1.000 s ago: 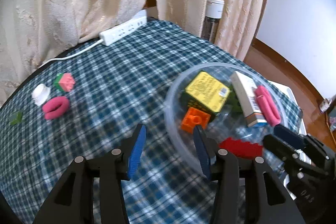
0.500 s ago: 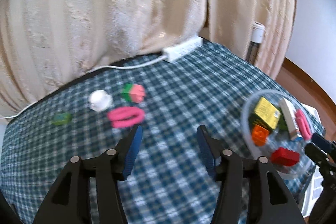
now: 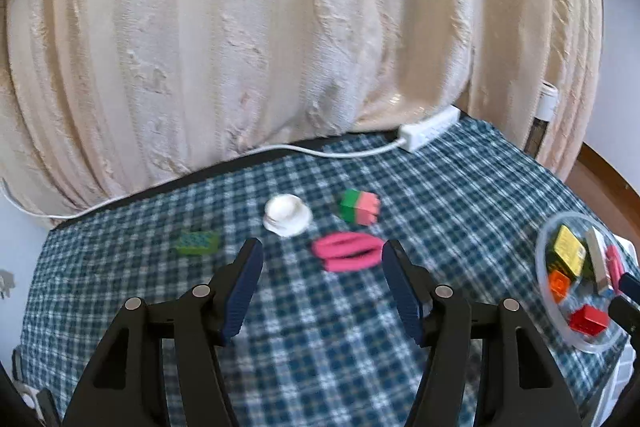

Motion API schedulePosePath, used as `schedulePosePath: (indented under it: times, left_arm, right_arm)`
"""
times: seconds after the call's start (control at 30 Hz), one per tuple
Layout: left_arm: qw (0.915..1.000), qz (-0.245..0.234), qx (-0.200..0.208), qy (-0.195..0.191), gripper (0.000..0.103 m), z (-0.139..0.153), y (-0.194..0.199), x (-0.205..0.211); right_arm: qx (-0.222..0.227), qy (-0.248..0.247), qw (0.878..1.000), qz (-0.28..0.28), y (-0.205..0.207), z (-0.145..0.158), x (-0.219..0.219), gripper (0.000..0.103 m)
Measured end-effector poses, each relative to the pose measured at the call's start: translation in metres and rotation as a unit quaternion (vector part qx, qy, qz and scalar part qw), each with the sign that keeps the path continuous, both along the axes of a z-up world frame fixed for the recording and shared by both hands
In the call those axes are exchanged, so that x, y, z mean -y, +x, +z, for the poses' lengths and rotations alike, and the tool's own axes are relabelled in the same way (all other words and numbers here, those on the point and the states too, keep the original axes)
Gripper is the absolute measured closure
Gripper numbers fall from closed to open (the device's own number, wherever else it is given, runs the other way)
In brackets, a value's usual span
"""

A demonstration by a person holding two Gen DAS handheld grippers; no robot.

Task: Organize objects
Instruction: 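Withdraw both tools from the bowl toward the white cup and pink foam ring, then grasp the white cup with the left tool while the right tool approaches the pink foam ring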

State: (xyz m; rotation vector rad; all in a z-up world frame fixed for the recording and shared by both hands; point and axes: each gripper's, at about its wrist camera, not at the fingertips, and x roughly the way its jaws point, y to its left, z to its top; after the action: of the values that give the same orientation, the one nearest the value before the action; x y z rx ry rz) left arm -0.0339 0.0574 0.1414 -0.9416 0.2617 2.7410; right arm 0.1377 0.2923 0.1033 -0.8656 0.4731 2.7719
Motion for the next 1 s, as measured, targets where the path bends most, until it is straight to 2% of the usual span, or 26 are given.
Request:
schedulePosePath:
  times: [0.13,0.37,0.57,0.8,1.0]
  left_arm:
    - [0.9998,0.017,-0.010,0.000,0.038,0.009,-0.016,0.019]
    - [0.9995,0.032,0.009,0.004,0.036,0.001,-0.055,0.042]
    - [0.9988,0.037,0.030,-0.009,0.036,-0.022,-0.097,0.038]
    - [0.9972,0.033,0.066,-0.005,0.036,-0.056,-0.143,0.022]
    - [0.9951,0.030,0.095,0.000,0.036,-0.085,-0.165,0.010]
  right_arm:
    - [0.000,0.012,1.000,0.018,-0.014,0.006,0.012,0.034]
    - [0.012,0.017,0.999,0.048,-0.044,0.007,0.031,0.034]
    - [0.031,0.022,0.997,0.060,-0.068,-0.001,0.040,0.034]
    - [0.056,0.025,0.996,0.070,-0.094,-0.014,0.041,0.034]
    - [0.072,0.018,0.994,0.074,-0.113,-0.027,0.040,0.034]
